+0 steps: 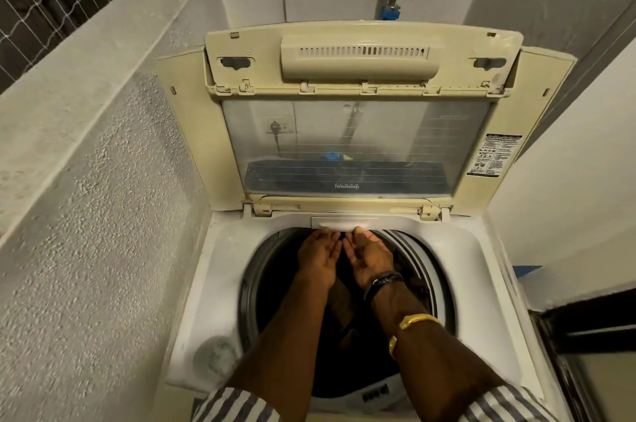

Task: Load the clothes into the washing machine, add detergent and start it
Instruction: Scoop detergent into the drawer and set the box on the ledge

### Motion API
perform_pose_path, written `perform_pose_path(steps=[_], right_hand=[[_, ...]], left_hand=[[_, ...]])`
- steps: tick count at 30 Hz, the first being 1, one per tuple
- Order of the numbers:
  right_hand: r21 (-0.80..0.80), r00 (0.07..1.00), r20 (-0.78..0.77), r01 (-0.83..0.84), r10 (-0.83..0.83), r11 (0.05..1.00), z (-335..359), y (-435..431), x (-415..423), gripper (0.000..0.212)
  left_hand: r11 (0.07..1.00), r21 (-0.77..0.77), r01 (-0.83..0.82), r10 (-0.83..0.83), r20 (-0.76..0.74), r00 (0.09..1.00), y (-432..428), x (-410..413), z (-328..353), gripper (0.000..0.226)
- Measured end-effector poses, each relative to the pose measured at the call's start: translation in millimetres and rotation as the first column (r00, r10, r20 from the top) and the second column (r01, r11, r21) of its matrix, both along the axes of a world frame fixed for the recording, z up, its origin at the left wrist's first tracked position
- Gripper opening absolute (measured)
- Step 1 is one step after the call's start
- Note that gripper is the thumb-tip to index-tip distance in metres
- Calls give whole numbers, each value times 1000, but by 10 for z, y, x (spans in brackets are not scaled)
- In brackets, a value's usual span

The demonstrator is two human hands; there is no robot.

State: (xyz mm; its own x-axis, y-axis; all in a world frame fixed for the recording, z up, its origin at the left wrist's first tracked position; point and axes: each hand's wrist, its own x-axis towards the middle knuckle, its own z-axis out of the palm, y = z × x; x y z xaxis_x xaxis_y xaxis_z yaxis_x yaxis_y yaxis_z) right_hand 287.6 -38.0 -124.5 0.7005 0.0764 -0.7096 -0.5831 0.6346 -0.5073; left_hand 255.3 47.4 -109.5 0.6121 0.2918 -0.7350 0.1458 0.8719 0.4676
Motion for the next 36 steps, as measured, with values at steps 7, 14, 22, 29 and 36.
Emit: perform_pose_path(steps=[7,14,22,29,36], right_hand=[[-30,996,61,-70,71,997,-46,16,9,24],[-14,990,83,-115,116,993,-45,-8,11,16],[-14,995,79,-58,59,998,-123,28,7,31],[6,994,90,-58,57,998,-134,28,11,16],[31,990,134,-48,43,998,-127,-13,-133,8]], left_hand=[[1000,18,15,-14,-23,1000,8,23,6,16],[998,60,30,-27,-47,999,10,59,-3,6],[993,113,44,-37,-68,997,6,114,-62,7],[990,130,49,-41,-61,997,5,120,-92,5],[988,150,43,-41,-22,999,-17,11,-179,12]])
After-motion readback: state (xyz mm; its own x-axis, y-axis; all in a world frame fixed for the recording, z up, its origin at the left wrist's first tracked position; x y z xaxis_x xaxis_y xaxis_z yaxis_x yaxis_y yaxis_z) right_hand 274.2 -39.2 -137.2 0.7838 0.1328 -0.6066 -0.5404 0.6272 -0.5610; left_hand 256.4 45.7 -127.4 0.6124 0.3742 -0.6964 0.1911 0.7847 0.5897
